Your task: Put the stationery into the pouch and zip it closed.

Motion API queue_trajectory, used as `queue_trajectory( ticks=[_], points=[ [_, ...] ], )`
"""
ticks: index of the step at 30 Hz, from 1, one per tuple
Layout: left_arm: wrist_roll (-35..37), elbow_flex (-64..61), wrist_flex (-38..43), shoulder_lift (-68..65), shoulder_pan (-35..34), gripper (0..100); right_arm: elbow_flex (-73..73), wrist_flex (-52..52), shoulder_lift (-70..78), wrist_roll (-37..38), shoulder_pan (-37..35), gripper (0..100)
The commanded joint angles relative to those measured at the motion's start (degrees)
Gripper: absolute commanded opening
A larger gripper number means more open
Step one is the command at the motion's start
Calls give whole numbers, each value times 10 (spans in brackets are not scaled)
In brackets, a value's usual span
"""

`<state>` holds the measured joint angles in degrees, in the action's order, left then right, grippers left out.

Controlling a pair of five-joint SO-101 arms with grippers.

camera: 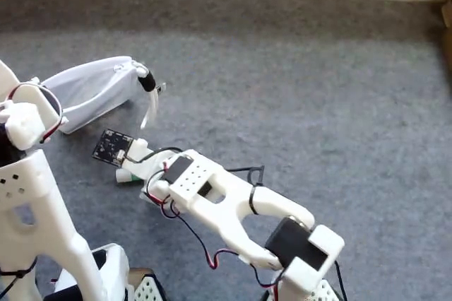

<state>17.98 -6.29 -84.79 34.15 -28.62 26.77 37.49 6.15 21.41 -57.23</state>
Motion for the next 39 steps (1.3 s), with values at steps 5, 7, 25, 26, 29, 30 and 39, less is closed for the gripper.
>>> queue_trajectory(
  ticks=[5,7,25,26,29,30,39],
  points=[
    [6,-7,20,12,-7,7,-63,-13,57,9,-4,208],
    [6,-7,20,12,-7,7,-62,-13,67,9,-3,181],
    [5,-7,19,12,-7,7,-62,116,50,72,11,15],
    [5,-7,19,12,-7,7,-59,127,39,72,17,15],
    [5,-7,19,12,-7,7,-58,164,6,72,30,15],
    [5,-7,19,12,-7,7,-58,177,-5,72,35,15],
    [5,-7,19,12,-6,7,-61,276,-62,69,98,12]
  ],
)
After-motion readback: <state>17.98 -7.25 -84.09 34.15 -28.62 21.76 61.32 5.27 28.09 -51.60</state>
